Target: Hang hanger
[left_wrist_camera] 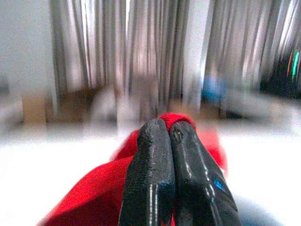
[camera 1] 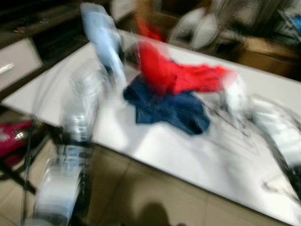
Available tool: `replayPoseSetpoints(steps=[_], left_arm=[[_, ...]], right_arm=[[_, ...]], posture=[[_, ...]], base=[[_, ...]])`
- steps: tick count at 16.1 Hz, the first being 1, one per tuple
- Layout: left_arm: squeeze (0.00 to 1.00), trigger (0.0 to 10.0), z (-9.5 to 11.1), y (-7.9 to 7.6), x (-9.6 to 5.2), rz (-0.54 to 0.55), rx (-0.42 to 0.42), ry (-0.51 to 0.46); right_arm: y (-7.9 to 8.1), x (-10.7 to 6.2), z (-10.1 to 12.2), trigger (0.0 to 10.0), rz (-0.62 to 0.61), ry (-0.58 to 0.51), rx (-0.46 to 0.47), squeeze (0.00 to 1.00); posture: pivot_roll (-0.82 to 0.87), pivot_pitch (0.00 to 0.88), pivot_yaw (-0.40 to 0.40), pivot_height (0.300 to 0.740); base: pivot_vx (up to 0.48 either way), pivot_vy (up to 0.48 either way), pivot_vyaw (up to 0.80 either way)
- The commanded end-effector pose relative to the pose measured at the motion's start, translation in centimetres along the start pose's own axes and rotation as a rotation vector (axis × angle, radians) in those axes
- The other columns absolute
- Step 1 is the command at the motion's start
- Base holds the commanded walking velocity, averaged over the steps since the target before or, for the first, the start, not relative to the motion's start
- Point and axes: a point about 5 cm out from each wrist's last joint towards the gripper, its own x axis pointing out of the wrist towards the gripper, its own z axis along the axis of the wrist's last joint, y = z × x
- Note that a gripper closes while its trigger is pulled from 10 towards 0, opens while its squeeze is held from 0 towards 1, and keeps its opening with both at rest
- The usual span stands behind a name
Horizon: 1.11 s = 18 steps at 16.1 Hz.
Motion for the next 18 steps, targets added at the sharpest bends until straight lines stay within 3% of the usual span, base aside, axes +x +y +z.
replayPoseSetpoints(steps=[1, 3, 4, 7, 9, 11, 12, 14, 16, 17, 18], left_arm=[[0.0, 10.0, 1.2, -1.1, 0.5, -0.041, 0.093, 0.011], [0.0, 10.0, -1.1, -1.1, -0.9, -0.032, 0.126, 0.146], [1.0, 10.0, -1.7, -0.8, -1.5, -0.03, 0.111, 0.193], [1.0, 10.0, -1.3, 0.1, -3.2, -0.091, 0.046, 0.247], [1.0, 10.0, -0.2, 1.7, -4.2, -0.127, 0.038, 0.233], [1.0, 10.0, 1.6, 3.3, -3.8, -0.027, 0.045, 0.135], [1.0, 10.0, 2.0, 3.5, -3.7, -0.013, 0.045, 0.113], [1.0, 10.0, 4.2, 3.6, -3.1, 0.026, 0.001, -0.03], [1.0, 10.0, 4.3, 3.8, -3.1, 0.047, 0.006, -0.029], [1.0, 10.0, 3.9, 4.6, -3.1, 0.114, 0.159, 0.064], [1.0, 10.0, 3.3, 4.9, -3.2, 0.098, 0.232, 0.135]], right_arm=[[0.4, -0.8, 2.5, 10.0, 0.086, -0.055, -0.063, 0.0], [1.8, -3.0, 1.8, 10.0, 0.173, -0.001, -0.048, 0.0], [2.2, -4.5, 1.9, 10.0, 0.208, 0.024, -0.044, 0.0], [2.8, -8.5, 4.0, 10.0, 0.263, 0.041, -0.027, 0.0], [1.2, -10.9, 5.8, 10.0, 0.205, 0.01, -0.031, 0.0], [-0.9, -12.0, 6.6, 10.0, 0.057, 0.021, -0.08, 0.0], [-1.1, -12.1, 6.7, 10.0, 0.033, 0.024, -0.088, 0.0], [-1.6, -12.5, 7.1, 10.0, -0.033, -0.007, -0.071, 0.0], [-1.7, -12.5, 7.2, 10.0, -0.058, -0.01, -0.076, 0.0], [-2.5, -12.2, 6.8, 10.0, -0.172, 0.005, -0.062, 0.0], [-2.8, -11.9, 6.5, 10.0, -0.216, 0.017, -0.065, 0.0]], posture=[[0.05, 0.0, -0.075, 0.74], [0.04, 0.0, -0.061, 0.74], [0.03, 0.0, -0.055, 0.74], [0.02, 0.0, -0.043, 0.74], [0.02, 0.0, -0.042, 0.74], [0.02, 0.0, -0.042, 0.74], [0.02, 0.0, -0.042, 0.74], [0.02, 0.0, -0.045, 0.74], [0.02, 0.0, -0.046, 0.74], [0.02, 0.0, -0.045, 0.74], [0.02, 0.0, -0.043, 0.74]], base=[[0.0, 0.0, 0.0], [0.0, 0.0, 0.0], [0.0, 0.0, 0.0], [0.0, 0.0, 0.0], [0.0, 0.0, 0.0], [0.0, 0.0, 0.0], [0.0, 0.0, 0.0], [0.0, 0.0, 0.0], [0.0, 0.0, 0.0], [0.0, 0.0, 0.0], [0.0, 0.0, 0.0]])
